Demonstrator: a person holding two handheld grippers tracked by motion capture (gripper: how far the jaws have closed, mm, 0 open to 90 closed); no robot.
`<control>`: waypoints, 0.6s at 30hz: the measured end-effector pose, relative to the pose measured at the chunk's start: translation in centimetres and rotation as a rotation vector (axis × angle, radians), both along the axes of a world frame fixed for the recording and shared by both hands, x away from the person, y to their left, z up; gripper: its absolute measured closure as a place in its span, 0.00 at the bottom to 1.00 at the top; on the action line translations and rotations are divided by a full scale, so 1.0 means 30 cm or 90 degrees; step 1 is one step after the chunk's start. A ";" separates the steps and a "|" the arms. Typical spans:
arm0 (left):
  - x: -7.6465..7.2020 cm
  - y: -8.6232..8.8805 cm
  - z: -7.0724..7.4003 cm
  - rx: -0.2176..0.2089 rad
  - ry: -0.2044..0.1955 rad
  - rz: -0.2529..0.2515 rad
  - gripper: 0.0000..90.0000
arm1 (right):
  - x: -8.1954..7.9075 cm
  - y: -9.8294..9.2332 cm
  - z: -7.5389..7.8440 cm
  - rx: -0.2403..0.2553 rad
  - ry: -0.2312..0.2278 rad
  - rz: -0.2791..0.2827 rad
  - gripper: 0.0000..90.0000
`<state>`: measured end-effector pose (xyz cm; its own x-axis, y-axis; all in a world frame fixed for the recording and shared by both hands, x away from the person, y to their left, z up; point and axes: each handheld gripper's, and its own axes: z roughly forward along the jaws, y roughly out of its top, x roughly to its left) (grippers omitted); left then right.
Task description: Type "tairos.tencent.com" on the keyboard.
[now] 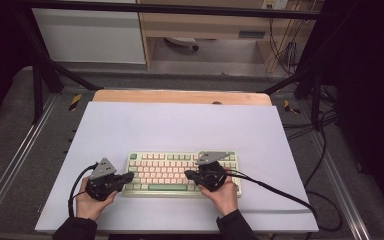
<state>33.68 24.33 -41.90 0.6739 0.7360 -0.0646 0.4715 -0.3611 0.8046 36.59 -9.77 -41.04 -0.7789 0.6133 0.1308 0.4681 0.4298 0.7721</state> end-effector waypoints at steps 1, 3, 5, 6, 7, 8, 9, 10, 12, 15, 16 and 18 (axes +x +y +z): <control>0.000 0.003 0.002 -0.001 -0.002 0.005 0.95 | 0.000 -0.015 0.004 0.001 -0.003 -0.007 0.97; 0.001 0.011 0.008 0.000 -0.002 0.008 0.92 | -0.001 -0.045 0.014 0.003 -0.009 -0.021 0.93; 0.001 0.018 0.012 0.000 -0.004 0.009 0.87 | -0.001 -0.076 0.024 0.001 -0.018 -0.030 0.87; 0.002 0.022 0.013 0.002 -0.001 0.007 0.83 | -0.003 -0.093 0.029 -0.002 -0.021 -0.036 0.84; 0.002 0.027 0.013 0.003 -0.004 0.009 0.79 | -0.005 -0.110 0.031 -0.001 -0.025 -0.047 0.80; 0.003 0.033 0.012 0.003 -0.005 0.010 0.75 | -0.007 -0.130 0.034 0.000 -0.025 -0.055 0.77; 0.005 0.039 0.011 0.002 -0.002 0.010 0.72 | -0.010 -0.150 0.035 0.001 -0.026 -0.062 0.73; 0.006 0.044 0.011 0.003 -0.003 0.012 0.67 | -0.013 -0.171 0.036 0.003 -0.029 -0.071 0.68; 0.009 0.057 0.009 0.006 -0.002 0.013 0.60 | -0.017 -0.215 0.037 0.001 -0.030 -0.083 0.62; 0.011 0.073 0.001 0.013 0.007 0.005 0.51 | -0.027 -0.279 0.032 -0.005 -0.026 -0.097 0.49; 0.012 0.077 -0.002 0.016 0.012 0.006 0.48 | -0.032 -0.299 0.029 -0.006 -0.031 -0.106 0.44; 0.013 0.088 -0.009 0.021 0.015 0.007 0.44 | -0.042 -0.341 0.019 -0.003 -0.032 -0.117 0.38</control>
